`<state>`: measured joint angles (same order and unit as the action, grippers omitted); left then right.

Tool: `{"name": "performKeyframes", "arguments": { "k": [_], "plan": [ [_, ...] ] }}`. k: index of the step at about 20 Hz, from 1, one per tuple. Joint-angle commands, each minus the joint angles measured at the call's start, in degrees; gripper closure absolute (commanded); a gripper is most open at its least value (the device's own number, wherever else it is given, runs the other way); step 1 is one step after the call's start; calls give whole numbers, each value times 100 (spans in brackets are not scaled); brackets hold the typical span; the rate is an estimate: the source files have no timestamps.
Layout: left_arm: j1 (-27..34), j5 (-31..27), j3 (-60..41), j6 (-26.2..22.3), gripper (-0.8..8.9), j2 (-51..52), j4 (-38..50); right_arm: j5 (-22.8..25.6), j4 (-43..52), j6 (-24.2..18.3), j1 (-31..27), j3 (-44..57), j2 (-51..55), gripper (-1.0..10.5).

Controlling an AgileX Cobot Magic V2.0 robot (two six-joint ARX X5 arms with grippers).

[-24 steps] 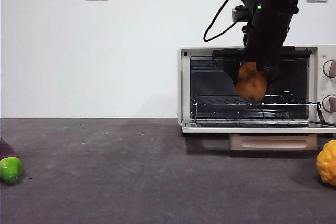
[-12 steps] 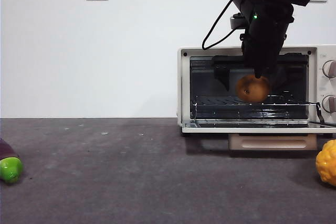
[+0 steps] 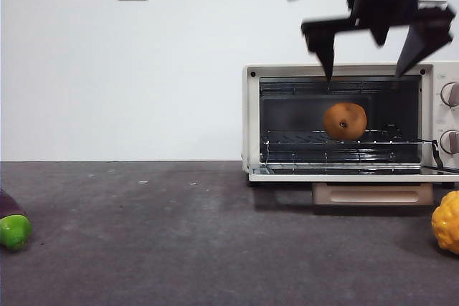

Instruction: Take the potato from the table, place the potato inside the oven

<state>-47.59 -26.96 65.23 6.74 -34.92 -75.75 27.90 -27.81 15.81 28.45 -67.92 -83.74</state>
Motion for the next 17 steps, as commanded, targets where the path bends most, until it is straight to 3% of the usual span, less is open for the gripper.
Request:
{"name": "performKeyframes", "arguments": {
  "k": [1, 5, 10, 14, 17],
  "plan": [
    [2, -157, -24, 52, 818, -278, 339, 24, -404, -210, 179, -31, 549, 439],
    [2, 328, -24, -70, 819, -992, 1469, 291, -1360, -452, 446, -31, 1617, 444],
    [50, 2074, -24, -256, 819, -2350, 2487, 387, -2380, -446, 616, -31, 3025, 463],
    [229, 3394, -24, -278, 819, -3567, 3206, 391, -2815, -402, 658, -31, 4092, 820],
    [553, 4468, -24, -219, 819, -4457, 3410, 361, -3206, -105, 673, -31, 4806, 855]
  ]
}}
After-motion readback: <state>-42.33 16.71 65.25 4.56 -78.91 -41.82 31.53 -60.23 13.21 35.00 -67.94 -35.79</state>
